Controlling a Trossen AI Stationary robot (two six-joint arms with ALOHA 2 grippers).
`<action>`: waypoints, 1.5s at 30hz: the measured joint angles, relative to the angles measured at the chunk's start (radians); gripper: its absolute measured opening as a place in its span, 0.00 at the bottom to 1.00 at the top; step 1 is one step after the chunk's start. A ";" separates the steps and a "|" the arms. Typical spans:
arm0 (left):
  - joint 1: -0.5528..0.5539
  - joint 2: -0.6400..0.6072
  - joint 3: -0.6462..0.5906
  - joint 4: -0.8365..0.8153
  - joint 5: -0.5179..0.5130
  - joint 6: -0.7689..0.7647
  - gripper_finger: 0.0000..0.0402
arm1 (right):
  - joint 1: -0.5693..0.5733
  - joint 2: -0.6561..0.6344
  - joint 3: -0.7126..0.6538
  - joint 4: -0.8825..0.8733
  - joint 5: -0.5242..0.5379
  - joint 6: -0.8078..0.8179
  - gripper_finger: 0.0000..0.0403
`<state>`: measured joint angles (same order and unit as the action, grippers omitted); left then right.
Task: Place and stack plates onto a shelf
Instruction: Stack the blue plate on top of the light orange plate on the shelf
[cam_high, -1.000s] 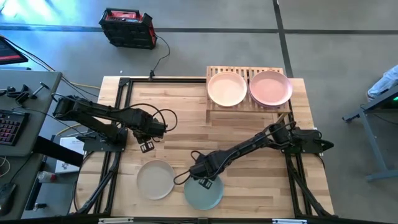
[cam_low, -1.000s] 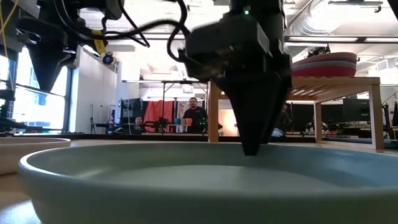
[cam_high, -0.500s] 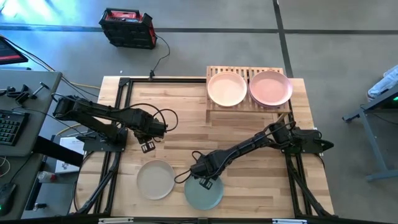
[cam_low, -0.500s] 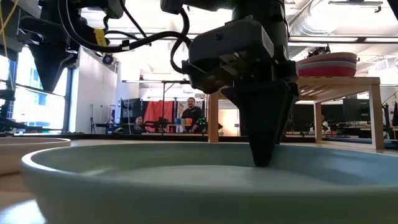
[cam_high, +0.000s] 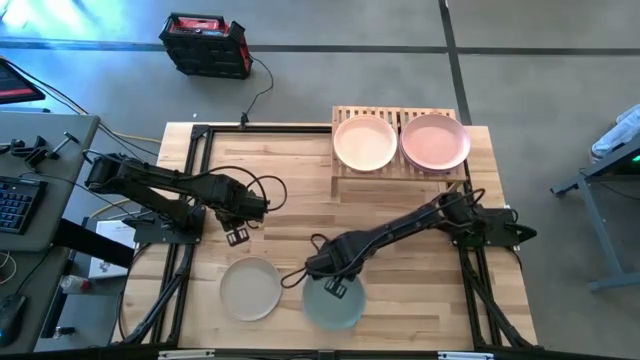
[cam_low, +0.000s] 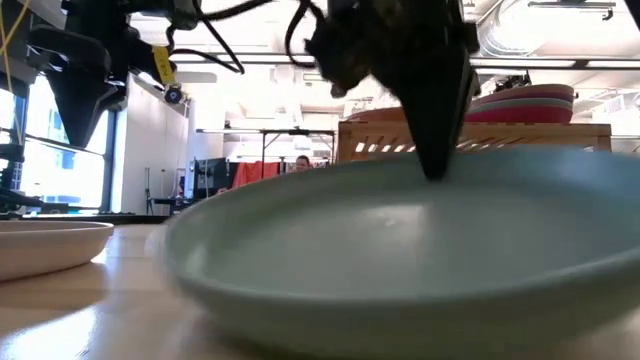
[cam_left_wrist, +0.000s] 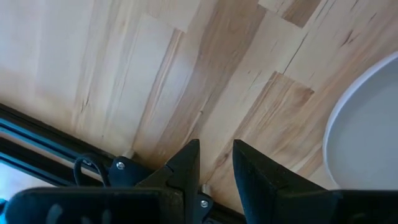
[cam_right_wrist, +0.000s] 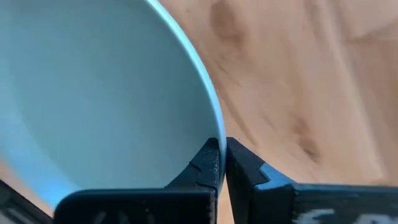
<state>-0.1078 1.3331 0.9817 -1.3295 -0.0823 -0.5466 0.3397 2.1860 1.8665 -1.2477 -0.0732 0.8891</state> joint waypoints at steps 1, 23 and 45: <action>0.000 0.000 0.000 0.001 0.000 0.007 0.21 | -0.004 -0.007 0.012 -0.027 0.007 -0.005 0.00; 0.001 0.000 0.000 0.057 -0.004 0.053 0.21 | -0.284 -0.307 0.085 -0.220 0.045 -0.261 0.00; 0.090 0.000 0.000 0.177 -0.008 0.061 0.21 | -1.027 -0.518 0.085 -0.209 -0.067 -0.520 0.00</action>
<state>-0.0183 1.3334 0.9821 -1.1527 -0.0898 -0.4859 -0.6874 1.6676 1.9511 -1.4569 -0.1407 0.3686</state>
